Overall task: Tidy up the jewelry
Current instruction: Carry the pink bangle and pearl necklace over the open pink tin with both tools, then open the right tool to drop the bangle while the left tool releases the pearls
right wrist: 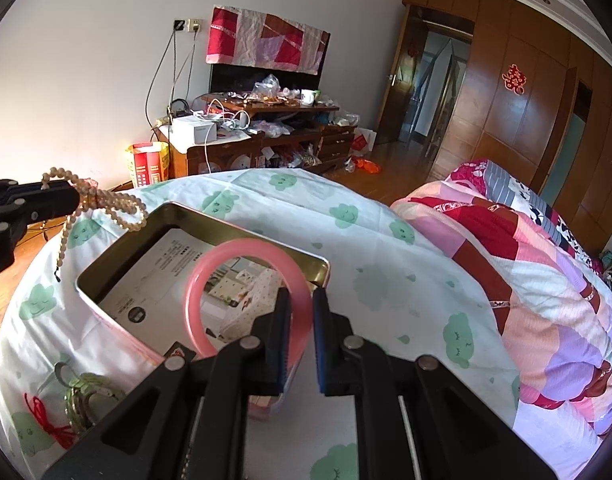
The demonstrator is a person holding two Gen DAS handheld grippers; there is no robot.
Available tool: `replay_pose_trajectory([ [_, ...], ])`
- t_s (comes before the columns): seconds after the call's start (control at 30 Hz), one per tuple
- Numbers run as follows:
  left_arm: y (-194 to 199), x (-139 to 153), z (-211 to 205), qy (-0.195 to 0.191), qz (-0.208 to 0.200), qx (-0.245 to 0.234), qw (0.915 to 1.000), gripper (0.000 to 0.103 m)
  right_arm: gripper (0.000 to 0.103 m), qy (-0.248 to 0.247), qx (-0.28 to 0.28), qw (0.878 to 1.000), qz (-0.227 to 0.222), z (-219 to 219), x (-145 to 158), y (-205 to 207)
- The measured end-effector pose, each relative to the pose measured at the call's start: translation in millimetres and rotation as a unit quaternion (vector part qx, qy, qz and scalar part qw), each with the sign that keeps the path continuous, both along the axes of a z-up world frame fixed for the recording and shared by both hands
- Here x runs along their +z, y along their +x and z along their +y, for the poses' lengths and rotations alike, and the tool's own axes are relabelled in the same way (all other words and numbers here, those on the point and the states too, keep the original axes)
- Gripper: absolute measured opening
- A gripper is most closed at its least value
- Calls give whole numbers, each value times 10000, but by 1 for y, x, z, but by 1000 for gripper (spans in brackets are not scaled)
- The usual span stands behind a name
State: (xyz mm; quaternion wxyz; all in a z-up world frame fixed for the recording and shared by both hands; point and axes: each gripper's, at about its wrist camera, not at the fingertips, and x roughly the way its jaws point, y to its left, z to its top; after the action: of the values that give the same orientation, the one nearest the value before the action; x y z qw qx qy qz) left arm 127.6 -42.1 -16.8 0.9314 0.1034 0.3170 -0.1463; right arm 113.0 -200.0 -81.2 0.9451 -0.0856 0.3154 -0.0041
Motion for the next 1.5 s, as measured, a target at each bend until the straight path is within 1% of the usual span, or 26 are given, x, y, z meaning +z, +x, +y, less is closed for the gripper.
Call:
replay_pose_trajectory([
  [0.3, 26, -23, -16, 216, 168, 33, 9996, 6, 13, -65, -87, 9998, 140, 5, -12, 21],
  [0.47, 38, -36, -19, 289, 260, 77, 9992, 6, 13, -118, -119, 9995, 263, 7, -19, 33],
  [0.7, 48, -52, -19, 458, 357, 170, 9982, 6, 13, -177, -108, 9990, 399, 10, -30, 39],
  [0.9, 50, -60, -18, 532, 384, 192, 9977, 6, 13, -177, -107, 9986, 493, 11, -37, 40],
  [1.27, 50, -65, -18, 687, 383, 227, 9966, 9, 14, -190, -162, 9986, 459, 11, -36, 41],
  [1.3, 49, -65, -18, 712, 358, 242, 9965, 11, 16, -176, -169, 9987, 458, 10, -36, 41],
  [1.33, 48, -65, -18, 720, 341, 255, 9965, 17, 18, -140, -172, 9987, 463, 9, -36, 41],
  [1.37, 47, -65, -18, 717, 322, 274, 9965, 23, 24, -126, -176, 9987, 462, 9, -36, 41],
  [1.4, 46, -64, -17, 716, 285, 304, 9966, 43, 28, -122, -182, 9987, 454, 8, -36, 41],
  [1.43, 44, -62, -17, 726, 207, 364, 9965, 67, 29, -106, -170, 9988, 440, 8, -36, 40],
  [1.47, 42, -60, -16, 723, 98, 421, 9965, 76, 30, -104, -173, 9988, 441, 8, -36, 39],
  [1.5, 39, -57, -14, 680, -17, 425, 9968, 80, 31, -101, -180, 9988, 436, 8, -35, 39],
])
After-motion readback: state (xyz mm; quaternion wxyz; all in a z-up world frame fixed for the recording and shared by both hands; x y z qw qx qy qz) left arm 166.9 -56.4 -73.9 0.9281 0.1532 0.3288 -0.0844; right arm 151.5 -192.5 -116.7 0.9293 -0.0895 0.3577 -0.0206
